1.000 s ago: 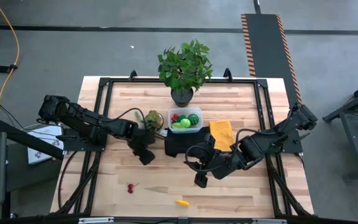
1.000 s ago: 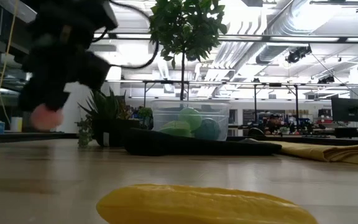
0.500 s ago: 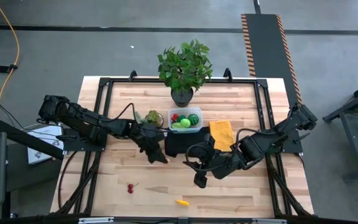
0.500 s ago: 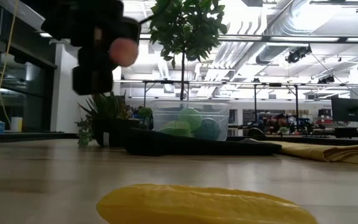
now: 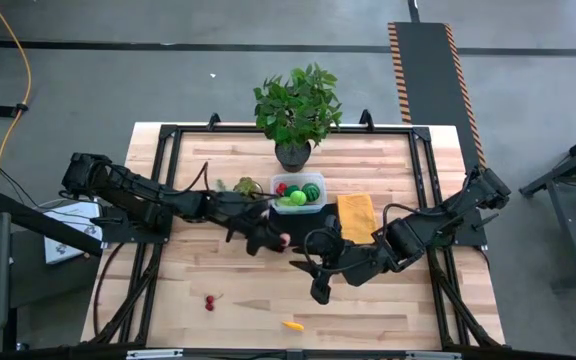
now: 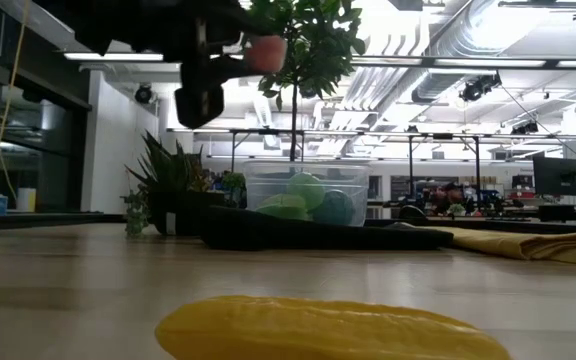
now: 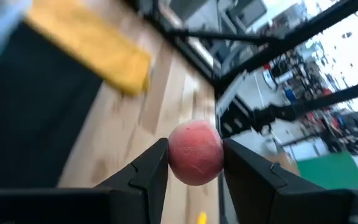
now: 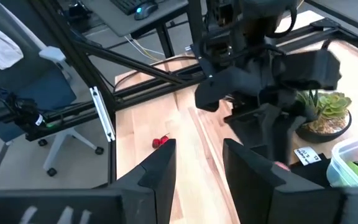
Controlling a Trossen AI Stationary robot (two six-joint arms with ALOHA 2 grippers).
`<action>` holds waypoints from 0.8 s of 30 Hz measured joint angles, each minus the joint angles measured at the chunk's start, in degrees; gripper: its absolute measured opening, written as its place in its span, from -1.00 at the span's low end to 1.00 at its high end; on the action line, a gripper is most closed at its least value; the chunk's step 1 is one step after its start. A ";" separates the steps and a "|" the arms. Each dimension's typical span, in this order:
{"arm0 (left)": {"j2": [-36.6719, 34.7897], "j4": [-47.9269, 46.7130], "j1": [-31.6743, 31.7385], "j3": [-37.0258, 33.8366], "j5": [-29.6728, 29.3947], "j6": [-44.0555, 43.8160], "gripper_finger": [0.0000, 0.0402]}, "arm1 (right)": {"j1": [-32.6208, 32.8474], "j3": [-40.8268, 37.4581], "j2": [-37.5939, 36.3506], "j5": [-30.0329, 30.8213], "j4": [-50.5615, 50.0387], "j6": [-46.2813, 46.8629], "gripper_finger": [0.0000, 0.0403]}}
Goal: Pick and placing Produce into tupperware
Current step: Put the peach into the transparent bin
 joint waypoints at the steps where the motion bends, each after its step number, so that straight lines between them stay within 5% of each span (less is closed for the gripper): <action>1: 0.00 1.18 0.00 0.00 -1.22 1.11 -0.32 | 0.00 0.00 0.00 0.02 0.00 0.00 -0.39; 18: 0.00 6.93 0.14 0.04 -17.68 18.05 -0.32 | 0.00 0.00 0.00 2.78 2.27 1.23 -0.39; 24: 0.00 4.66 3.74 0.07 -18.33 20.00 -0.32 | -0.02 0.00 0.00 3.85 2.32 2.05 -0.39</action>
